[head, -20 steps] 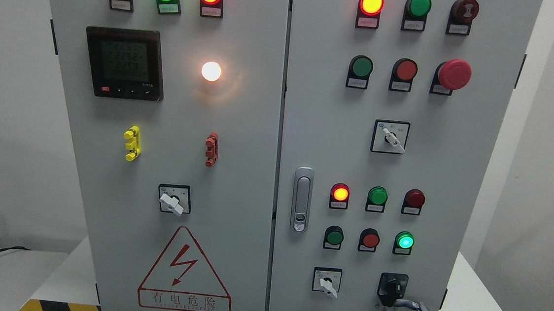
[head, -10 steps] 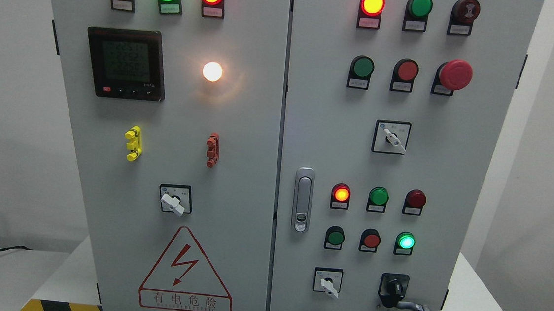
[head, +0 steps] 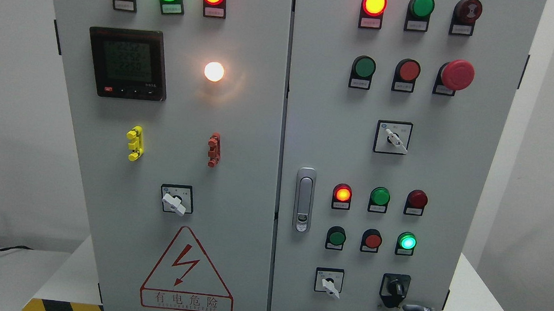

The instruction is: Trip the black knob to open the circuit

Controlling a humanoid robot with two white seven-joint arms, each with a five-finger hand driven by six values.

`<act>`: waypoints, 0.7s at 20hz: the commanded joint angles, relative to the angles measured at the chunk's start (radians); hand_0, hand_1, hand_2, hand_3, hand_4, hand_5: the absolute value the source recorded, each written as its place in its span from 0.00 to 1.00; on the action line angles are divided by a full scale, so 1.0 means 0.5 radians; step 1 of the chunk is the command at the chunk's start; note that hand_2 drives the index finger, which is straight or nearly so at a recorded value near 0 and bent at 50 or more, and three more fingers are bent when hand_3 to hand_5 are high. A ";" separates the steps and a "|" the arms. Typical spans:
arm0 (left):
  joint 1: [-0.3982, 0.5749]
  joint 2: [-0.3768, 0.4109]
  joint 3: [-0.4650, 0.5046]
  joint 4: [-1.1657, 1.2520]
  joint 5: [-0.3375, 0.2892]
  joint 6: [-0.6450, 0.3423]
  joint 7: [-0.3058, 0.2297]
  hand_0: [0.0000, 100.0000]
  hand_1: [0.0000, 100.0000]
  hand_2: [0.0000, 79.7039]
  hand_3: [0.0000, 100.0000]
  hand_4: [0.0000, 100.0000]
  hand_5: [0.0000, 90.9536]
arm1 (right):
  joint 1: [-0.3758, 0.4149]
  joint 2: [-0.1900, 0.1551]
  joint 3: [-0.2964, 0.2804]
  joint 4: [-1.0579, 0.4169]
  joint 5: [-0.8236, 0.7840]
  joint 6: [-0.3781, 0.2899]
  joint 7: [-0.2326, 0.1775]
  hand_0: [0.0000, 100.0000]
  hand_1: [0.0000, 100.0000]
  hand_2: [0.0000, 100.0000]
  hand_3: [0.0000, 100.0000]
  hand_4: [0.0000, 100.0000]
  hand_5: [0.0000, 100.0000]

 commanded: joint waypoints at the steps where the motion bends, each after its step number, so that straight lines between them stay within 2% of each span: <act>1: 0.000 0.000 0.000 0.000 -0.061 0.000 0.000 0.12 0.39 0.00 0.00 0.00 0.00 | 0.064 -0.036 -0.086 -0.082 -0.021 -0.007 0.001 0.44 0.72 0.45 1.00 0.96 0.94; 4: 0.000 0.000 0.000 0.000 -0.061 0.000 0.000 0.12 0.39 0.00 0.00 0.00 0.00 | 0.150 -0.036 -0.093 -0.213 -0.033 -0.007 0.044 0.48 0.66 0.50 1.00 0.95 0.91; 7: 0.000 0.000 0.000 0.000 -0.061 0.000 0.000 0.12 0.39 0.00 0.00 0.00 0.00 | 0.257 -0.036 -0.111 -0.364 -0.164 0.014 0.096 0.48 0.53 0.52 1.00 0.93 0.89; 8: 0.000 0.000 0.000 0.000 -0.061 0.000 0.000 0.12 0.39 0.00 0.00 0.00 0.00 | 0.294 -0.036 -0.114 -0.404 -0.232 0.020 0.100 0.45 0.42 0.53 0.90 0.86 0.86; 9: 0.000 0.000 0.000 0.000 -0.061 0.000 0.000 0.12 0.39 0.00 0.00 0.00 0.00 | 0.331 -0.039 -0.117 -0.434 -0.275 0.023 0.100 0.41 0.36 0.53 0.84 0.81 0.81; 11: 0.000 -0.003 0.000 0.000 -0.061 0.000 0.000 0.12 0.39 0.00 0.00 0.00 0.00 | 0.417 -0.042 -0.120 -0.490 -0.282 0.020 0.100 0.29 0.28 0.48 0.73 0.71 0.72; 14: 0.000 -0.003 0.000 0.000 -0.061 0.000 0.000 0.12 0.39 0.00 0.00 0.00 0.00 | 0.527 -0.039 -0.120 -0.566 -0.288 0.005 0.103 0.20 0.21 0.40 0.61 0.58 0.57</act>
